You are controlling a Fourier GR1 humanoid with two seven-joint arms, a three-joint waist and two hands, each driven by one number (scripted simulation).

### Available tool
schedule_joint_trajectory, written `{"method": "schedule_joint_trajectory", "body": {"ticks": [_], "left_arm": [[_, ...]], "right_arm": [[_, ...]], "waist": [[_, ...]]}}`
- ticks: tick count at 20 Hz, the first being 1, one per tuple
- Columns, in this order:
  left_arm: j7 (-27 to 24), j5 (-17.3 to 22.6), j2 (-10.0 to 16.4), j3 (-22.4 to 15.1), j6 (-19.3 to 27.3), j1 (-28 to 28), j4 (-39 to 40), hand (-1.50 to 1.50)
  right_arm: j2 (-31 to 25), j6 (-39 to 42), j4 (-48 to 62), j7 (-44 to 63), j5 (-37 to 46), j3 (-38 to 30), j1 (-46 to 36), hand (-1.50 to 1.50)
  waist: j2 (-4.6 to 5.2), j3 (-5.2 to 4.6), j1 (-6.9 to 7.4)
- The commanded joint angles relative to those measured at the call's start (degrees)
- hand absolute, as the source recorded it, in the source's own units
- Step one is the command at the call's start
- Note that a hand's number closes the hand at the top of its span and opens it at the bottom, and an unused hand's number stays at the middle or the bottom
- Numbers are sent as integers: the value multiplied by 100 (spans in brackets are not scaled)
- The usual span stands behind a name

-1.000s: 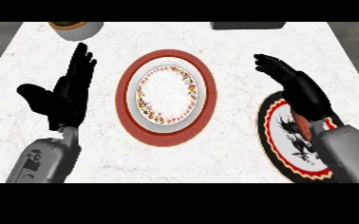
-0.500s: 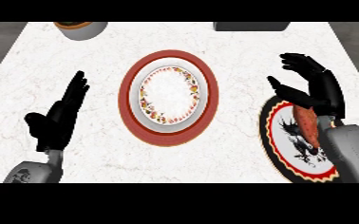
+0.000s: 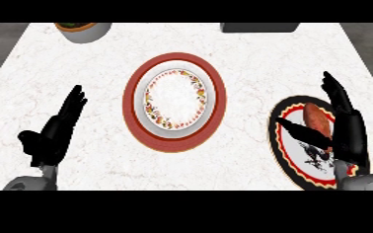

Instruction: Pick the sweet potato from the plate and place it in the plate

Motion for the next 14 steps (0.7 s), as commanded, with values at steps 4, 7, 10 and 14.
{"method": "schedule_joint_trajectory", "body": {"ticks": [4, 7, 10, 14], "left_arm": [[-168, -134, -83, -21, -90, 223, -32, 0], [-157, -150, -74, 33, -101, 81, 127, 0], [14, -26, 7, 119, -220, -4, 1, 0], [-88, -193, -160, 3, -197, -2, 103, 0]], "right_arm": [[-1130, -75, -959, 1766, 893, -3, 569, -150], [-1739, 502, -1165, 2544, 1030, 111, 747, -150], [-2175, 1098, -1280, 3078, 1051, 249, 891, -150], [-2612, 1978, -1598, 3925, 730, 116, 639, -150]], "waist": [[0, -6, 46], [6, -11, 36], [5, -6, 77], [13, -1, 82]]}}
